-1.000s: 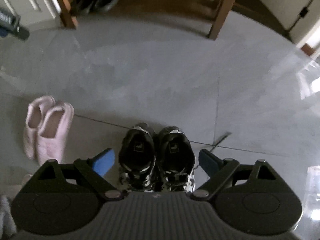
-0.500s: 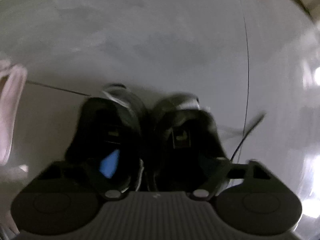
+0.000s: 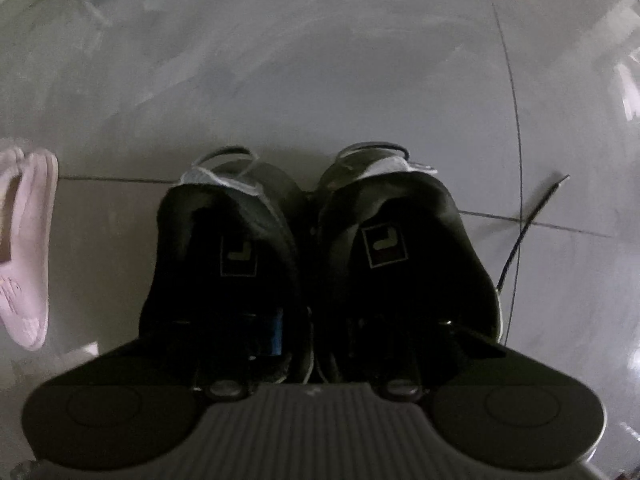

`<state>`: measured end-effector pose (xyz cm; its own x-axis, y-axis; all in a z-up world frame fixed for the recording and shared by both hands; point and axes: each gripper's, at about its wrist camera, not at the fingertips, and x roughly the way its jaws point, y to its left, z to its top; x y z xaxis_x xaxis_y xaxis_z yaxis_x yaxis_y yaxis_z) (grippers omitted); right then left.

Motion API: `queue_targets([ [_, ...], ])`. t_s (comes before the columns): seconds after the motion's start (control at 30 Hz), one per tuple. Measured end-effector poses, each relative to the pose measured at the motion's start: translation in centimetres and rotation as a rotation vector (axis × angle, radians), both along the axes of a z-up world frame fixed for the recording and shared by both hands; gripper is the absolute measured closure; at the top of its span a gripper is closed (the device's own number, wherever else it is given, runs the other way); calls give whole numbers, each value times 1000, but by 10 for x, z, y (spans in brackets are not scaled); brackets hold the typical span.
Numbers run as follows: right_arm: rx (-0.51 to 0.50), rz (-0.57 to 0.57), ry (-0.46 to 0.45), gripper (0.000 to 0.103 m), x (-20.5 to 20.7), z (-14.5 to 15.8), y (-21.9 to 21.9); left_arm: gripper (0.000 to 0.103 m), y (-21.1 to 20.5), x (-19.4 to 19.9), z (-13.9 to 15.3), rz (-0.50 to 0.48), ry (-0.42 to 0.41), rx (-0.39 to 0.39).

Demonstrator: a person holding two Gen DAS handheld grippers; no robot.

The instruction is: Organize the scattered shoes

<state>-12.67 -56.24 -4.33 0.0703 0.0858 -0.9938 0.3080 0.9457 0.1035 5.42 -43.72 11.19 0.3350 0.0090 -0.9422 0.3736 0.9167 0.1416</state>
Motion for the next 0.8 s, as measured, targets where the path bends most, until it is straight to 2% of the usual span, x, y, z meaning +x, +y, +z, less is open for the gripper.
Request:
queue_targets([
  [0.4,-5,-153,-82,76,-21,32,0,36,5,-4,8,20,13,-9],
  [0.63,-21,-211,-99,76,-23,31,9,36,12,-11,15,10,8,-19],
  [0.8,-22,-246,-119,77,-30,42,18,36,21,-14,20,10,-4,-26],
])
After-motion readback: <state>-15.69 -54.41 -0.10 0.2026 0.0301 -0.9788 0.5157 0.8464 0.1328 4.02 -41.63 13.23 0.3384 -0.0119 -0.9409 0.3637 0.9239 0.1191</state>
